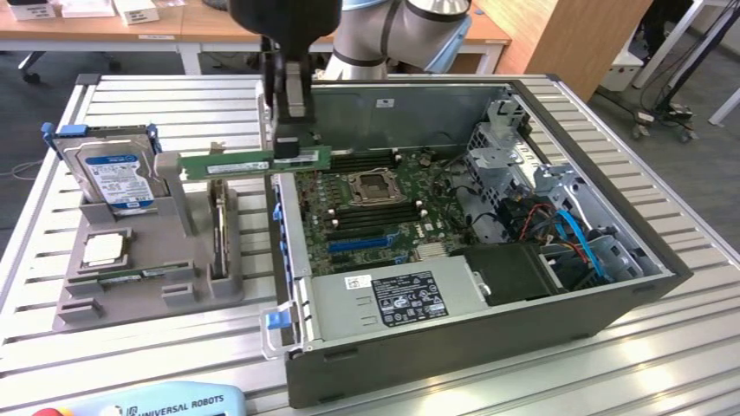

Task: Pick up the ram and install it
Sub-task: 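Pick up the ram and move it above insertion slot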

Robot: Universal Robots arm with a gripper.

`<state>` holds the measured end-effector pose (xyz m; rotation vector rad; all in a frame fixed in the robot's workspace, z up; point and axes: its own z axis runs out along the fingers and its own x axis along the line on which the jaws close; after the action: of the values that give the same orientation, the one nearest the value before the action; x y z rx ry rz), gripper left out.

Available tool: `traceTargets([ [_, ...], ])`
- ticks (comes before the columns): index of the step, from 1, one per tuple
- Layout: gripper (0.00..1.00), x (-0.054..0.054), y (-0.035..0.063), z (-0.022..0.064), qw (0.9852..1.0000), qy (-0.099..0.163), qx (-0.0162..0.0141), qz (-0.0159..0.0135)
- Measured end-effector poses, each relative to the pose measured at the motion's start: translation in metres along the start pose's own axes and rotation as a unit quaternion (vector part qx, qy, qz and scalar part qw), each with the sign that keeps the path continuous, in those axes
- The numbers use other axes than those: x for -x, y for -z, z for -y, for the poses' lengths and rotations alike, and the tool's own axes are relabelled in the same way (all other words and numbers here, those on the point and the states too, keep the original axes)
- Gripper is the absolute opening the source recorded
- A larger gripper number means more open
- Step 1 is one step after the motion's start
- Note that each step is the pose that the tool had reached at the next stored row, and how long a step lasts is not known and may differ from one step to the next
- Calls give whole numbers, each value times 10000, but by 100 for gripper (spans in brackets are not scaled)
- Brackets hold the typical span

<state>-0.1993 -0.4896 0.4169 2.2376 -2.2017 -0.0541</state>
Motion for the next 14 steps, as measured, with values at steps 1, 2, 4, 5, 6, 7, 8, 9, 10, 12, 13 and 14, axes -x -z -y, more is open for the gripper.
traceTargets([
  [1,11,0,1,32,10000,0,0,0],
  [2,11,-1,1,64,10000,0,0,0],
  [4,11,-2,3,131,10000,0,0,0],
  [5,11,-3,4,163,10000,0,0,-1],
  [6,11,-3,5,195,10000,0,1,-1],
  [7,11,-4,5,226,10000,0,1,-1],
  [8,11,-4,6,258,10000,-1,0,0],
  [9,11,-5,6,290,10000,0,0,0],
  [10,11,-5,6,324,10000,0,0,0],
  [12,11,-6,8,385,10000,0,0,0],
  [13,11,-6,8,416,10000,0,0,0],
  [14,11,-7,9,446,10000,0,0,0],
])
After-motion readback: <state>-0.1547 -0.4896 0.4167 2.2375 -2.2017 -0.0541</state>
